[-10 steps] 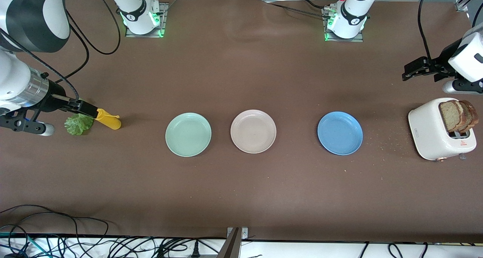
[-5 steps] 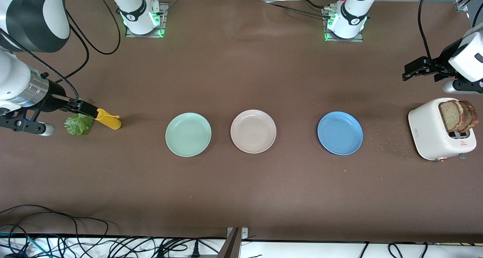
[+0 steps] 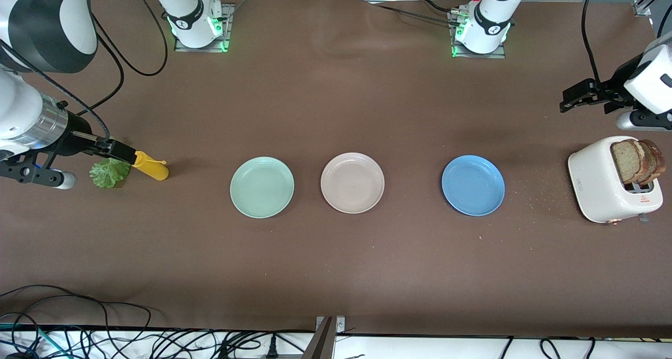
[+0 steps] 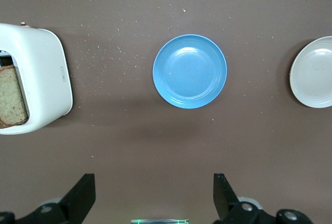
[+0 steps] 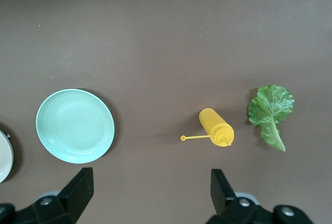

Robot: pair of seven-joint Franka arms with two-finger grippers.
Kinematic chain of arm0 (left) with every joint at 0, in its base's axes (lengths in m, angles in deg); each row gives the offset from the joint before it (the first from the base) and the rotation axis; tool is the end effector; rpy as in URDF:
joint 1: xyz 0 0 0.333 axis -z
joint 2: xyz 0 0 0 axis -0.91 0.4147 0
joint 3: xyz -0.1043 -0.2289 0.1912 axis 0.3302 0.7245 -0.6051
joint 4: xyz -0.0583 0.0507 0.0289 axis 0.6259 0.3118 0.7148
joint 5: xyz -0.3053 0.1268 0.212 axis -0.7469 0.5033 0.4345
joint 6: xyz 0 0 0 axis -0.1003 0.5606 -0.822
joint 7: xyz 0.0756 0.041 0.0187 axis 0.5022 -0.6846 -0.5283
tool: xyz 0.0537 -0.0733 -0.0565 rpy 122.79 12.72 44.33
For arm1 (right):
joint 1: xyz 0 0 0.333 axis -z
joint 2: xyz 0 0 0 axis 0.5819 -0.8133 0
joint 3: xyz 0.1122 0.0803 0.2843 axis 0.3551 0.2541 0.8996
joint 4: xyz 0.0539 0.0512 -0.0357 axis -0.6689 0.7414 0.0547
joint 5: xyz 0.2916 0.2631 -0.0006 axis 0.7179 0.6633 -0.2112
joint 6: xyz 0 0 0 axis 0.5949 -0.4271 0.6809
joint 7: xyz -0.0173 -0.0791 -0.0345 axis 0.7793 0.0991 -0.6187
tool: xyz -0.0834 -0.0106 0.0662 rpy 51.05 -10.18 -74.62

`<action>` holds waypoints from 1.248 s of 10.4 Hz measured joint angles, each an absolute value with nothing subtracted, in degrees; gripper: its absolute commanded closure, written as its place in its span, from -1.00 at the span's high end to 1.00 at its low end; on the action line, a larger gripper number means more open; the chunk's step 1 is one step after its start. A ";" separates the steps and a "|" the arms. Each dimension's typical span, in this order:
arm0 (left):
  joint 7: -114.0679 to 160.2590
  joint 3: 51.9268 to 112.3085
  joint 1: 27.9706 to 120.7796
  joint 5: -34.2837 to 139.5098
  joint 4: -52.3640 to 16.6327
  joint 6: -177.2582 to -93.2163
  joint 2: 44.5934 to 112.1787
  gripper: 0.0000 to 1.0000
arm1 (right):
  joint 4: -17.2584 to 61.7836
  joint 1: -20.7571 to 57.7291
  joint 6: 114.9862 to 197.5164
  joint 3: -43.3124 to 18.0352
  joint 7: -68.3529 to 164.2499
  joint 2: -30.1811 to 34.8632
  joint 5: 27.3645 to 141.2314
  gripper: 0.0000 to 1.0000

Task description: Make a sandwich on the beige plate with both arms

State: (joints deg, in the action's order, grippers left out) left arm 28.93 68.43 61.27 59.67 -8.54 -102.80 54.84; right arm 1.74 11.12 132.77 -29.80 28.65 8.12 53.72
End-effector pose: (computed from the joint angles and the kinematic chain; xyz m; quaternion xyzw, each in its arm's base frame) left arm 0.5534 -0.0061 0.5950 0.9975 0.0021 -0.0683 0.0177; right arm 0.6382 0.0688 0.5498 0.9942 -0.1043 -0.0238 0.0070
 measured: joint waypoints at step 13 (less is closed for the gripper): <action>28.93 68.43 61.27 59.67 -8.53 -102.80 54.86 1.00 | 1.74 8.90 132.63 -30.18 27.66 7.71 53.86 1.00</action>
